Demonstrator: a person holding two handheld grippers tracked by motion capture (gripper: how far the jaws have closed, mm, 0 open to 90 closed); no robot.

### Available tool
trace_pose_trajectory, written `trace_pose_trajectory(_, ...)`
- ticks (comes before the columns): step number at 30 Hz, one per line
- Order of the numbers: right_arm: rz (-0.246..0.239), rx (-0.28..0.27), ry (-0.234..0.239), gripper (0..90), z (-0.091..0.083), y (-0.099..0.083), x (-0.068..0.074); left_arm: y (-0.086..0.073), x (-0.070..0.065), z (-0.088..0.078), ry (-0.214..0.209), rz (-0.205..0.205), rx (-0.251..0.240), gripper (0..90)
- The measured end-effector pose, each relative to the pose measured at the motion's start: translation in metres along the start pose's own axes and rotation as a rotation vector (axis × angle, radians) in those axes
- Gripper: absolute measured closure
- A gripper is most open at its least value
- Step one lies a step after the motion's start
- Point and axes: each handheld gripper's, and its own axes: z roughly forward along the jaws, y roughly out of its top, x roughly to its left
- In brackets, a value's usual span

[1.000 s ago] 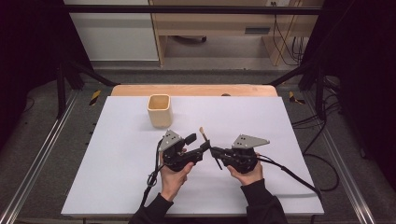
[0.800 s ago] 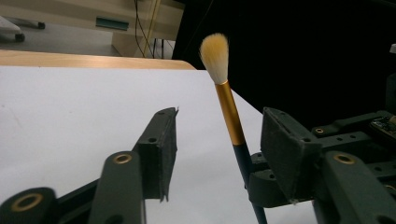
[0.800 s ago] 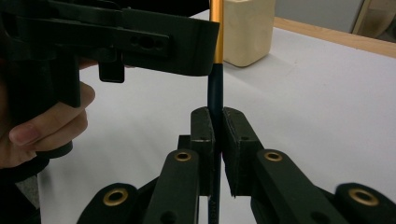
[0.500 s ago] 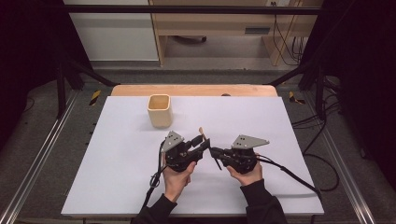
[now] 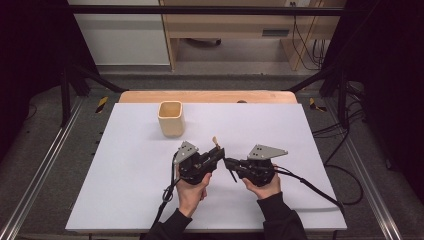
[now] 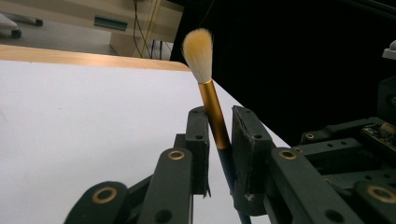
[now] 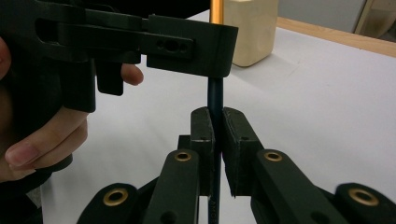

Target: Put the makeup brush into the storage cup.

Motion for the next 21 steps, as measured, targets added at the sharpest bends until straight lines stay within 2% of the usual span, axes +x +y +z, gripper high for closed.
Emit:
trace_pose_trajectory(10,-0.001,0.002,-0.002,83.3,0.0008,-0.0001,0.0009,-0.0018,-0.0052,0.0001,-0.007,-0.026,-0.019,82.8)
trace_pose_trajectory(21,-0.003,-0.001,-0.012,82.7,0.0016,-0.0002,0.0014,-0.0022,-0.0060,0.0008,0.000,-0.008,-0.026,83.3)
